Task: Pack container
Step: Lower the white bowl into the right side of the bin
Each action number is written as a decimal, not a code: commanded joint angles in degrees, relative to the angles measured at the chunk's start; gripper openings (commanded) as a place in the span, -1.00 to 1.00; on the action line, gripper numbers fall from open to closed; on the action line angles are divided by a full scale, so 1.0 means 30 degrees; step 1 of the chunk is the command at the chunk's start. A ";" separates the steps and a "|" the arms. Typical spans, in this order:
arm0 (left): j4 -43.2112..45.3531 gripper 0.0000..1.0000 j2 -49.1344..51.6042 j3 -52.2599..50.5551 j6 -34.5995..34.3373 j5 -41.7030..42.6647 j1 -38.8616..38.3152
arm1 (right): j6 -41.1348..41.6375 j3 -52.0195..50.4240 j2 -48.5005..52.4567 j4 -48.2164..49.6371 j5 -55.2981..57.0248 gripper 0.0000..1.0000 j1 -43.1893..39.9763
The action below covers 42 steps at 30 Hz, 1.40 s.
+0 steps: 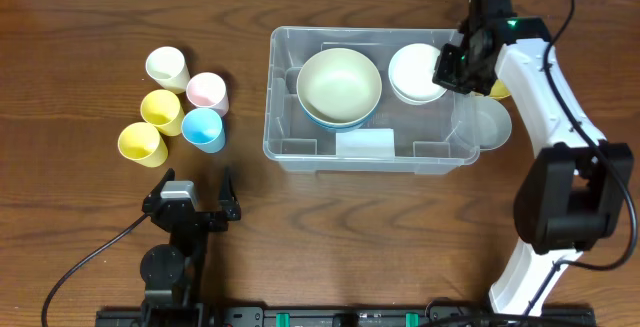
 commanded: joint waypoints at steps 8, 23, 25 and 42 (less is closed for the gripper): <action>-0.0707 0.96 -0.0117 -0.0284 0.0313 0.0124 0.0095 | -0.0240 -0.0051 0.1457 0.0707 -0.0321 -0.97 0.0277; -0.0707 0.96 -0.0117 -0.0284 0.0313 0.0124 0.0095 | -0.0175 -0.0036 0.1537 0.1588 -0.0248 0.17 0.0284; -0.0707 0.96 -0.0117 -0.0284 0.0313 0.0124 0.0095 | -0.0270 0.0182 0.1479 0.1639 -0.0248 0.18 0.0291; -0.0707 0.96 -0.0117 -0.0284 0.0313 0.0124 0.0095 | 0.0284 1.1001 -0.0466 -0.5027 0.5690 0.97 -0.0219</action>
